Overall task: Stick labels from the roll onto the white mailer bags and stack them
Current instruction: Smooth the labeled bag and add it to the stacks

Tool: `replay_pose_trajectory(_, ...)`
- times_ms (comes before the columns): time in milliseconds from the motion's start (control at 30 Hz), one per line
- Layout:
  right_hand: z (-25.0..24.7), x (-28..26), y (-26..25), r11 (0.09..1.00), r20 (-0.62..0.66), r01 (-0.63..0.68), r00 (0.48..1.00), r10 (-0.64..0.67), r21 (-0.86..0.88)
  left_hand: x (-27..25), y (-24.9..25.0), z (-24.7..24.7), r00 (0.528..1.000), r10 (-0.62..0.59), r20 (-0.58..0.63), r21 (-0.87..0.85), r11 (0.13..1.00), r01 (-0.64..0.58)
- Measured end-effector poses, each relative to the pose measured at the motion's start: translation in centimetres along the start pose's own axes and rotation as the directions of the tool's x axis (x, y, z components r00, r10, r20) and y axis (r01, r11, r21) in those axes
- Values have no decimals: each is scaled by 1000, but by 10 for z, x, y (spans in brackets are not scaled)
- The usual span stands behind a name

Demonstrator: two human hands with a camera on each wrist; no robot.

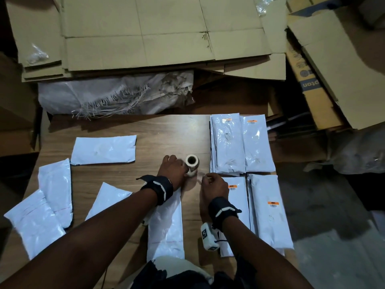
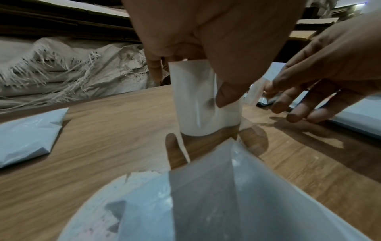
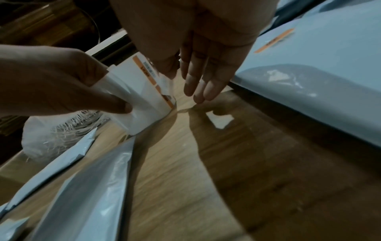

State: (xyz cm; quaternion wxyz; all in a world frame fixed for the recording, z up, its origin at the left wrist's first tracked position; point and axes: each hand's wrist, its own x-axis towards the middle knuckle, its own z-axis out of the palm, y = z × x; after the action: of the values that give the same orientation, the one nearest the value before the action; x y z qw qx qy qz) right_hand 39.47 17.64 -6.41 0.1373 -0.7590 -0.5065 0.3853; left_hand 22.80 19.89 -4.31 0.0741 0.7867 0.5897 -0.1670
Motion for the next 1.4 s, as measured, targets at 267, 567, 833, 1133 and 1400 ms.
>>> replay_pose_trajectory(267,-8,-29,16,982,42,-41,999,34,183,-47,0,6,934,-126,-333,-299,954,22)
replay_pose_trajectory(567,-6,-64,24,977,85,199,975,-205,71,-115,10,15,972,-225,65,-944,303,133)
replay_pose_trajectory(833,1,-79,20,906,124,421,902,-413,-46,-135,12,10,965,-238,114,-991,35,126)
replay_pose_trajectory(1133,14,-88,20,926,169,219,945,-280,307,-157,5,43,916,-392,84,-994,37,107)
replay_pose_trajectory(1400,32,-104,4,898,384,24,899,-211,439,-169,3,66,894,-433,116,-991,17,136)
